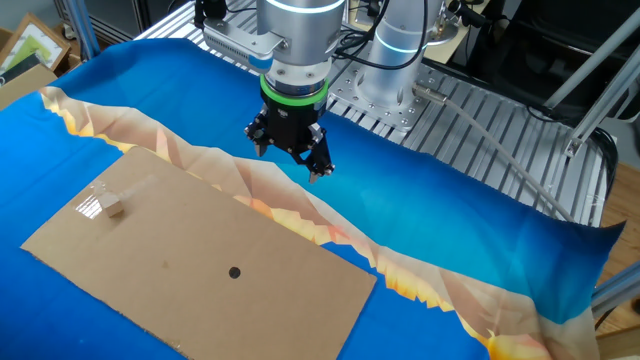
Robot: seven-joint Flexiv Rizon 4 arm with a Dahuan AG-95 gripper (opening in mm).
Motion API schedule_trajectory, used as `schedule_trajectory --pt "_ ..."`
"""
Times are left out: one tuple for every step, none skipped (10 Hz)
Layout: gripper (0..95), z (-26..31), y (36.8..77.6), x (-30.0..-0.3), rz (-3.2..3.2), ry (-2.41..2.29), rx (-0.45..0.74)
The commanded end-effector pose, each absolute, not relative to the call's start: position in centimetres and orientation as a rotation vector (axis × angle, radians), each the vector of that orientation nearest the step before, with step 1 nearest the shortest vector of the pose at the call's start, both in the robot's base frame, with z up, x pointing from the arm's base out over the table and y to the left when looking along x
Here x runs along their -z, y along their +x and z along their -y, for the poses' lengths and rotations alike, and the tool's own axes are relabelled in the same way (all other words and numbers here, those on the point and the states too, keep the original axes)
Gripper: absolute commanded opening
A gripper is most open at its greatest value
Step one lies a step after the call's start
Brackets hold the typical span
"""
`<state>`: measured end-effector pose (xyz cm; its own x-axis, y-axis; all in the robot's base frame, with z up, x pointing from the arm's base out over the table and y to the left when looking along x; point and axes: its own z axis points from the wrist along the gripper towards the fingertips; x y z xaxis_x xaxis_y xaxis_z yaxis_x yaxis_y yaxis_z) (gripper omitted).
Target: Use the gripper to push the small block from left to right
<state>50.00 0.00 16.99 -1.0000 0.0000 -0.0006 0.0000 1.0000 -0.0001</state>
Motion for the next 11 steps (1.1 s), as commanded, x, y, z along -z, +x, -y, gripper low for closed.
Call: schedule_trajectory --pt "0.0 0.0 50.0 -17.0 -3.106 0.225 -0.089" --pt "0.0 0.0 50.0 -17.0 -3.107 0.218 -0.095" --pt "0.0 0.0 50.0 -17.0 -3.107 0.215 -0.1" --pt "0.0 0.0 50.01 -17.0 -3.107 0.211 -0.108" --pt "0.0 0.01 50.01 -17.0 -3.108 0.207 -0.111" --pt "0.0 0.01 50.01 -17.0 -3.108 0.203 -0.113" --pt "0.0 0.01 50.01 -17.0 -3.108 0.201 -0.113" --pt "0.0 0.01 50.01 -17.0 -3.109 0.195 -0.114" --pt "0.0 0.01 50.01 -17.0 -3.109 0.193 -0.115" --pt "0.0 0.01 50.01 -17.0 -3.109 0.192 -0.116" --pt "0.0 0.02 50.01 -17.0 -3.111 0.19 -0.119"
